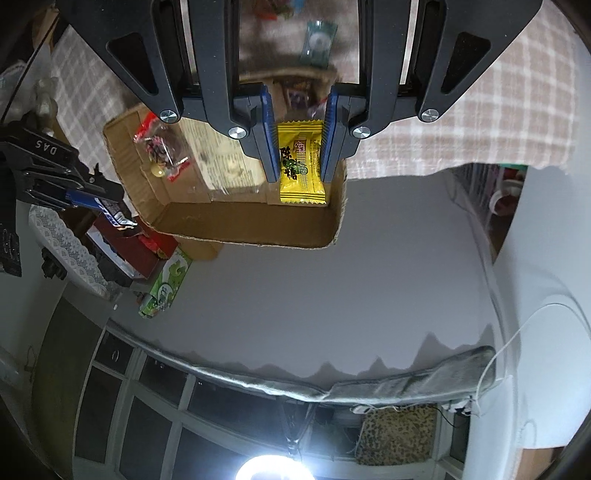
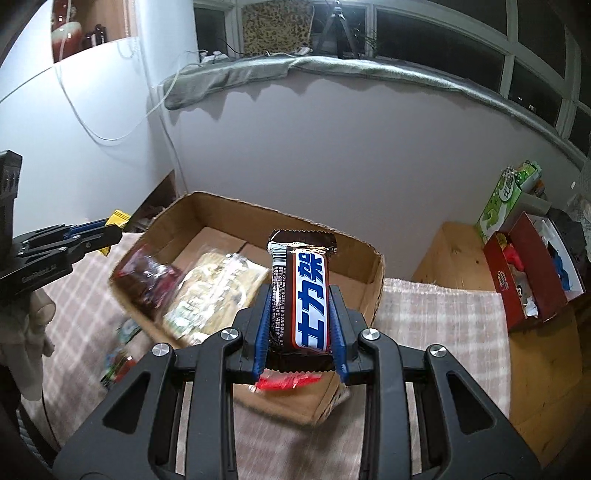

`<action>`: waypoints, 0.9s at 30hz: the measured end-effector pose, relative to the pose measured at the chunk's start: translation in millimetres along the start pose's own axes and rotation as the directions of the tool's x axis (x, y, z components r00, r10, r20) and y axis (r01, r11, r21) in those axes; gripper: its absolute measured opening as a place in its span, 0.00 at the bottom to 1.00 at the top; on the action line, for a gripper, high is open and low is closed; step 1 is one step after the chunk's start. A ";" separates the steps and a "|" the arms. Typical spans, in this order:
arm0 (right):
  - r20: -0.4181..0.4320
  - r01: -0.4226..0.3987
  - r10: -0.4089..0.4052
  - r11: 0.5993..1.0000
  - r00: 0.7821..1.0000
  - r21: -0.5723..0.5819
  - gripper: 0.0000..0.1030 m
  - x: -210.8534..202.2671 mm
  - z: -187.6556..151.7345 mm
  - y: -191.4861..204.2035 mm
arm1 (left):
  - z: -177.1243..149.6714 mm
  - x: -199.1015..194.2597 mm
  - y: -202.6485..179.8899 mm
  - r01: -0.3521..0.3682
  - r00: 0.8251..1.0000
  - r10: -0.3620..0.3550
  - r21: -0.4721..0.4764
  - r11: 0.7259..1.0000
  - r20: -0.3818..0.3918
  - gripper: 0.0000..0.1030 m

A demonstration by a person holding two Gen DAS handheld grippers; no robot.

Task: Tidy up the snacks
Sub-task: 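Carry both candies over the box and open both tools to drop them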

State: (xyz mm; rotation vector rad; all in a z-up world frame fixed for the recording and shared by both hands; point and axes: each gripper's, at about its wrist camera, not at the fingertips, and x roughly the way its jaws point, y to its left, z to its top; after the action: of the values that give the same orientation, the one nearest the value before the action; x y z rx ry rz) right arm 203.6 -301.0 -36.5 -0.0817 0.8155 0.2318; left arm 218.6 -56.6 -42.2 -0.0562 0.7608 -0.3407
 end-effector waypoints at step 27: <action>-0.003 0.021 -0.021 1.000 1.000 -0.018 0.64 23.3 1.9 -3.6 | 9.2 14.5 -14.9 0.017 1.000 -0.017 -0.004 1.000 -0.017 0.41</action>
State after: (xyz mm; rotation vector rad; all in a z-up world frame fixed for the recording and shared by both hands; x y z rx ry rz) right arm 221.2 -300.1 -52.3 -0.1075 0.8157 0.2188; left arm 230.4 -76.0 -42.6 -0.0638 0.7787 -0.3560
